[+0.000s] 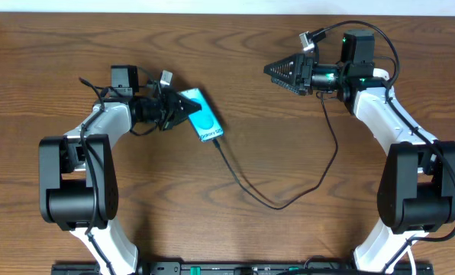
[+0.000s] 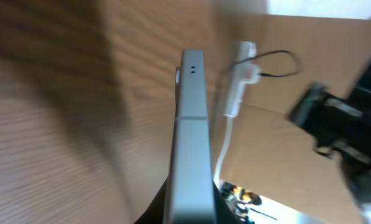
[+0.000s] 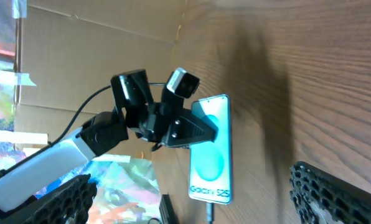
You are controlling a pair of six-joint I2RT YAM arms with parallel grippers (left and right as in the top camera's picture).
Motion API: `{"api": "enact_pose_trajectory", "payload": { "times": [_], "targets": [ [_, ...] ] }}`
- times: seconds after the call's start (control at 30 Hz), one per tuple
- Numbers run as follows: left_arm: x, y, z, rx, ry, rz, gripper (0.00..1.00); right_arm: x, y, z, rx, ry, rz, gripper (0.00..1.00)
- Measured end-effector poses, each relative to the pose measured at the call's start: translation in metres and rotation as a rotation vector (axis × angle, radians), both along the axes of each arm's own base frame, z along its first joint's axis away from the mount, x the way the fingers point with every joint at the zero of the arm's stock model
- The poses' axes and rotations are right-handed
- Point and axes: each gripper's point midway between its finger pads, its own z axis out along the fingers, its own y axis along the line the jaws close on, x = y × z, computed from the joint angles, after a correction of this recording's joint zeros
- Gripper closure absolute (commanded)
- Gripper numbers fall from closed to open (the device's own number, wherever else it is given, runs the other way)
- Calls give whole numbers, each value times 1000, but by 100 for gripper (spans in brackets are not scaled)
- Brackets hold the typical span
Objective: Plug charger to phone and switch on socket
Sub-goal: 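Lay the phone flat on the table with the left gripper, release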
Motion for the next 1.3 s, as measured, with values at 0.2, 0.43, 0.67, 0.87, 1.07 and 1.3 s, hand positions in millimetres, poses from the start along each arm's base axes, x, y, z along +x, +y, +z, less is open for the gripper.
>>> {"api": "enact_pose_trajectory", "payload": {
  "times": [0.2, 0.43, 0.67, 0.87, 1.07, 1.3],
  "targets": [
    [-7, 11, -22, 123, 34, 13, 93, -3, 6, 0, 0, -1, 13, 1],
    [-16, 24, -43, 247, 109, 41, 93, -5, 11, 0, 0, -3, 27, 1],
    [-23, 31, -52, 305, 150, 52, 93, -8, 17, 0, 0, -3, 41, 1],
    [-31, 37, -60, 349, 196, 57, 93, -9, 20, 0, 0, -3, 47, 1],
    [-34, 40, -63, 373, 214, 60, 93, -12, 24, 0, 2, -3, 58, 1],
    [-34, 40, -63, 373, 214, 60, 87, -12, 24, 1, 4, -2, 61, 1]
  ]
}}
